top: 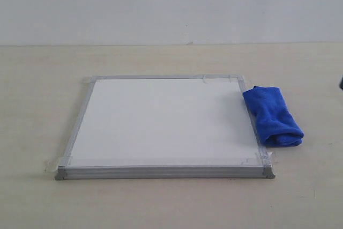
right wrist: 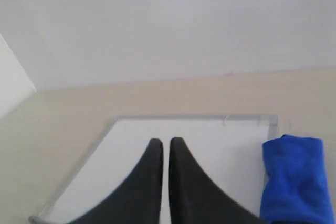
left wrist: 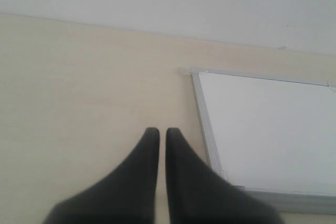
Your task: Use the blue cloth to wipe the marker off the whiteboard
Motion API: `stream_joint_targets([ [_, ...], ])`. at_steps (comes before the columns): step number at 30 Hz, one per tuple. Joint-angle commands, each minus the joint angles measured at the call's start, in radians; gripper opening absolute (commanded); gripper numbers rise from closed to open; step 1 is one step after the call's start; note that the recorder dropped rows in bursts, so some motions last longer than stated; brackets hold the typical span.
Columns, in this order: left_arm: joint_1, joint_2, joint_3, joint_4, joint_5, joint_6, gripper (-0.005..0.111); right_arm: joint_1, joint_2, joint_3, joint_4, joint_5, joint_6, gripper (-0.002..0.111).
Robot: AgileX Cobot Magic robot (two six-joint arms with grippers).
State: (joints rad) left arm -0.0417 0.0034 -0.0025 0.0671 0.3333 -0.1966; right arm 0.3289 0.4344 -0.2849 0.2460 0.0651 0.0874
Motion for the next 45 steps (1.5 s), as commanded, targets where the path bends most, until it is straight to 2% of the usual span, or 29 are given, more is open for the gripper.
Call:
stream_joint_targets([
  [1, 0.001, -0.003, 0.003, -0.003, -0.003, -0.009, 0.004, -0.1, -0.197, 0.159, -0.001, -0.105, -0.015, 0.0],
  [7, 0.001, -0.003, 0.003, -0.003, -0.003, -0.009, 0.004, -0.225, -0.329, 0.285, -0.001, -0.106, -0.015, 0.0],
  [11, 0.001, -0.003, 0.003, -0.003, -0.003, -0.009, 0.004, -0.266, -0.355, 0.285, -0.001, -0.085, -0.047, 0.0],
  [15, 0.001, -0.003, 0.003, -0.003, -0.003, -0.009, 0.004, -0.273, -0.355, 0.285, -0.001, -0.046, -0.144, 0.0],
  [19, 0.001, -0.003, 0.003, -0.003, -0.003, -0.009, 0.004, -0.273, -0.355, 0.285, -0.001, 0.072, -0.3, 0.0],
  [25, 0.001, -0.003, 0.003, -0.003, -0.003, -0.009, 0.004, -0.3, -0.355, 0.285, -0.004, 0.248, -0.325, 0.0],
  [45, 0.001, -0.003, 0.003, -0.003, -0.003, -0.009, 0.004, -0.3, -0.355, 0.285, -0.004, 0.247, -0.321, 0.0],
])
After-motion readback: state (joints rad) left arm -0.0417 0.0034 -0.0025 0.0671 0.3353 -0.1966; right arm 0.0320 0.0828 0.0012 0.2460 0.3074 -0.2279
